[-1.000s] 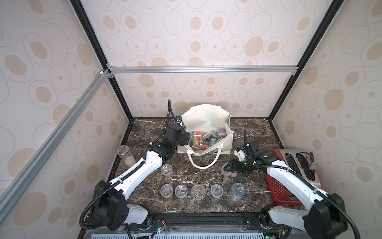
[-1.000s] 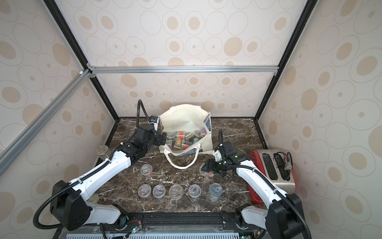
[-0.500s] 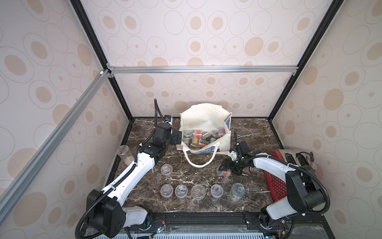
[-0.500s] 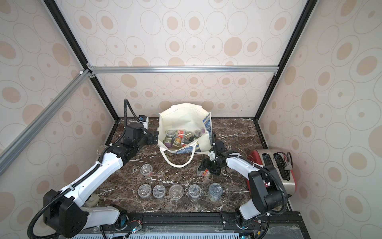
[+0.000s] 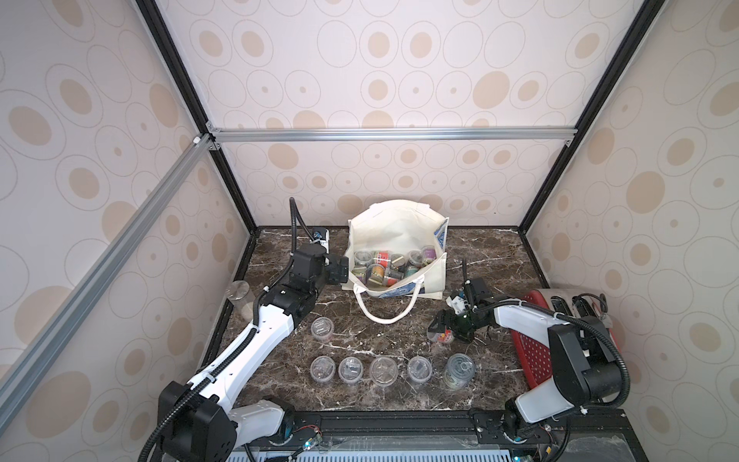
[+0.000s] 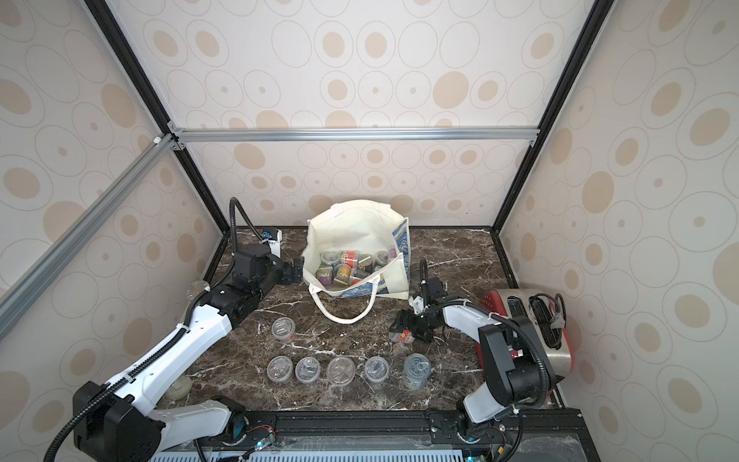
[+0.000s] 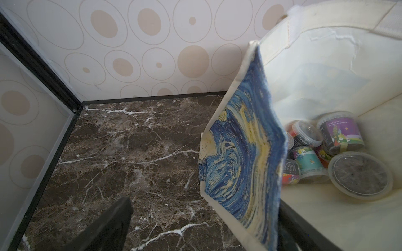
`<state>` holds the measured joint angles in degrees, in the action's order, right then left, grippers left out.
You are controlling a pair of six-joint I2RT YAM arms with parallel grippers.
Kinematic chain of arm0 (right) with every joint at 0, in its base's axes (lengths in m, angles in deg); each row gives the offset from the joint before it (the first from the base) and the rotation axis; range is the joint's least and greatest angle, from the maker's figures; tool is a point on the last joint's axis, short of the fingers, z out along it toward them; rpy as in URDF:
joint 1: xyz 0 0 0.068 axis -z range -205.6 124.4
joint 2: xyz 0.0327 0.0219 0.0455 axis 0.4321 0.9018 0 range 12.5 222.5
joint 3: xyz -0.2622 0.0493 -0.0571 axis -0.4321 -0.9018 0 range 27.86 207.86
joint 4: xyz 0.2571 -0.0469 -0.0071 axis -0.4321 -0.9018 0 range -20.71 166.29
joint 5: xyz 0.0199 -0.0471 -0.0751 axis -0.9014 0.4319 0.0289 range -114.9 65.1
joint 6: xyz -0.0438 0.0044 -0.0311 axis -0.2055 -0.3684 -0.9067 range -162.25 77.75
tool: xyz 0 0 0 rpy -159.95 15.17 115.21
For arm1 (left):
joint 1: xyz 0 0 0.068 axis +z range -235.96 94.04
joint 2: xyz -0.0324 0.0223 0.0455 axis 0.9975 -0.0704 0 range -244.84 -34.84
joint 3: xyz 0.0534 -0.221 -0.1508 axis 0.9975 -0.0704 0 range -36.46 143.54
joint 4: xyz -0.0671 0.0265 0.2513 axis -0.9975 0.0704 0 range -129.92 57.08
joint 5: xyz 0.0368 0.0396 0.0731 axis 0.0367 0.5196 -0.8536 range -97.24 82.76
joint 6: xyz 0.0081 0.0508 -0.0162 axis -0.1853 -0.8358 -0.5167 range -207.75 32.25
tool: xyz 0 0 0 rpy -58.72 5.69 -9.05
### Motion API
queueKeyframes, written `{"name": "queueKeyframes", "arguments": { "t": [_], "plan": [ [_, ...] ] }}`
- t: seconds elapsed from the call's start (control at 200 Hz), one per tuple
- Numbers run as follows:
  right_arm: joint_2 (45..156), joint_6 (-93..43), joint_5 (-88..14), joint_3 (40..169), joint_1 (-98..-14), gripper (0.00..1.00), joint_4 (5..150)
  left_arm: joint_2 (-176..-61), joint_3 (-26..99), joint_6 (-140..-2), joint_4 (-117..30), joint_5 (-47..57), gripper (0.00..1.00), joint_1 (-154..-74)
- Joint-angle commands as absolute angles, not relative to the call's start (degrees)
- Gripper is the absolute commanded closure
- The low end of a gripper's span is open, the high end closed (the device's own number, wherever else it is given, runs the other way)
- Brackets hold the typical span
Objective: Take out the seed jars from the canvas bag
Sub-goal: Place the seed jar at the center of the board.
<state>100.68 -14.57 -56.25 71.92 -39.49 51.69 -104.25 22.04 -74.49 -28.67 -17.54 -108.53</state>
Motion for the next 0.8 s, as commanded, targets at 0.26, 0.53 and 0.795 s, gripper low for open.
{"name": "queueKeyframes", "arguments": {
  "t": [0.26, 0.53, 0.795],
  "plan": [
    [98.4, -14.9, -73.3, 66.0, -34.5, 0.26, 61.9, -103.1, 22.2, -74.9, -28.8, -17.0, 0.02, -108.0],
    [103.6, -11.1, -74.0, 66.7, -38.0, 0.26, 68.2, -103.3, 21.9, -74.3, -29.4, -16.2, 0.02, -108.0],
    [103.6, -15.3, -65.9, 67.7, -38.0, 0.2, 60.9, -102.8, 21.1, -74.1, -29.1, -16.4, 0.02, -108.0]
  ]
}}
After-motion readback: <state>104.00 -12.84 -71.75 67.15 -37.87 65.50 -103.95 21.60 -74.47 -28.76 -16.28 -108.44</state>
